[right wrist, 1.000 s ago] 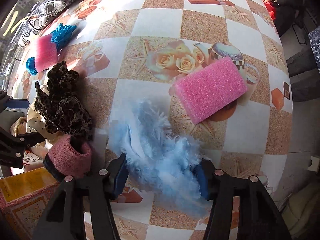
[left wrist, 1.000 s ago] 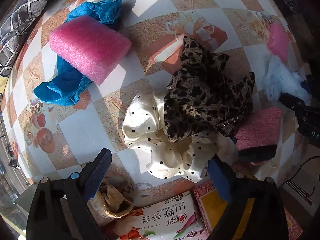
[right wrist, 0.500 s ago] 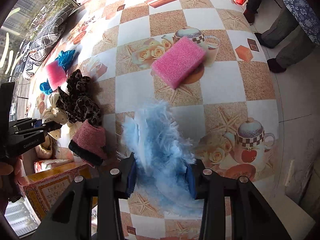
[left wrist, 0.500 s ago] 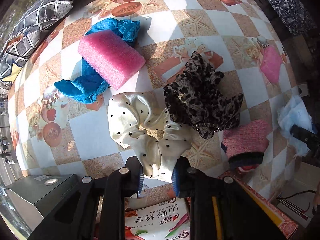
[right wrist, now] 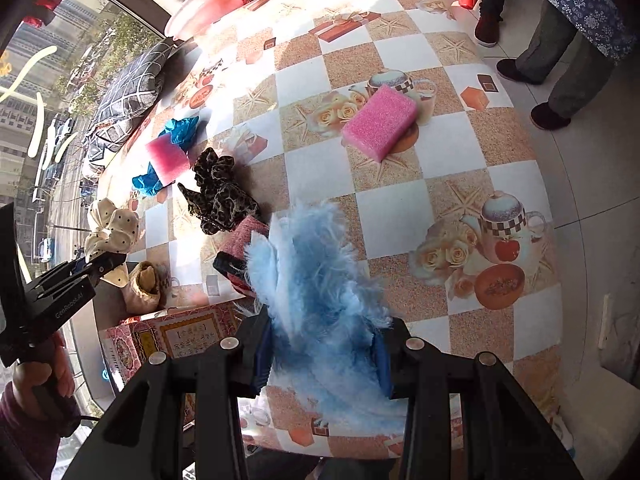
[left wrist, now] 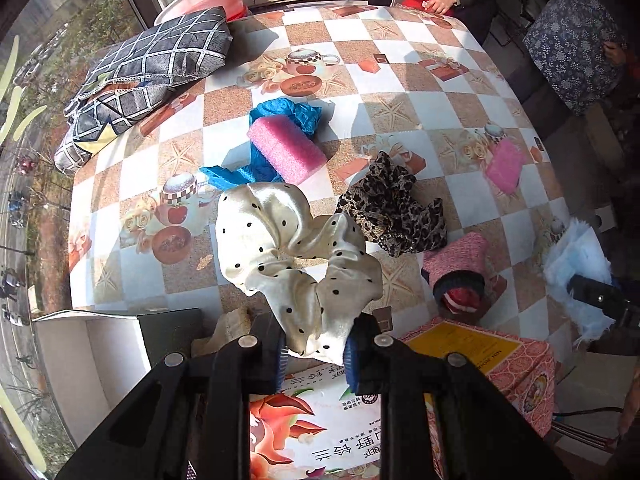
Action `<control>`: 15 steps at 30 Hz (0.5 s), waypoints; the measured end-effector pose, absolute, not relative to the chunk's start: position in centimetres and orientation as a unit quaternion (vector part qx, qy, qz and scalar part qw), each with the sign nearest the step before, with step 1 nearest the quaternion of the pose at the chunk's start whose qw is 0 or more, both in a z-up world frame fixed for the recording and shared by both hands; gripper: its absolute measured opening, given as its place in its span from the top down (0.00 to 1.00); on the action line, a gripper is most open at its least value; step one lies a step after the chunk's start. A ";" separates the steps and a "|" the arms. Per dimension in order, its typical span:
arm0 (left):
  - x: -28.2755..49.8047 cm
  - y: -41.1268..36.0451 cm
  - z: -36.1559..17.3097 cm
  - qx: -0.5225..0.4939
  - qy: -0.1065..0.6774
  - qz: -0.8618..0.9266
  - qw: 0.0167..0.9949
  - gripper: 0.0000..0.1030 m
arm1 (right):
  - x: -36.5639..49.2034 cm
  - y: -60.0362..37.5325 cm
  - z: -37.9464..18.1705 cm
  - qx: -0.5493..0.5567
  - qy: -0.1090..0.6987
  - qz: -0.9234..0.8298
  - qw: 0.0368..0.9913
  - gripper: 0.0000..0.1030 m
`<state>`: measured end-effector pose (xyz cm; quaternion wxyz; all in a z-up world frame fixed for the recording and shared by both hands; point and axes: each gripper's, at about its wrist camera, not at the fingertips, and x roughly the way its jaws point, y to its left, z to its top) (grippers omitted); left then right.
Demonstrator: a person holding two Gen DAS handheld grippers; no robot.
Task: Organize soft objects
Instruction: 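Lift the polka-dot scrunchie and blue boa and carry them toward the white box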
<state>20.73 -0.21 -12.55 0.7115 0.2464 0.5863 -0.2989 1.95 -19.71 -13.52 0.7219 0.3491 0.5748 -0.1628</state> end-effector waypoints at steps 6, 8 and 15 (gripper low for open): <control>18.7 1.6 -10.8 0.250 0.569 -0.310 0.720 0.77 | 1.8 -17.4 -10.2 0.344 0.556 -0.155 0.741 0.59; 17.9 2.3 -10.4 0.247 0.568 -0.313 0.720 0.77 | 2.0 -16.4 -9.3 0.338 0.554 -0.151 0.746 0.59; 15.5 4.6 -8.8 0.235 0.568 -0.320 0.721 0.77 | 2.4 -12.5 -7.0 0.317 0.553 -0.133 0.759 0.59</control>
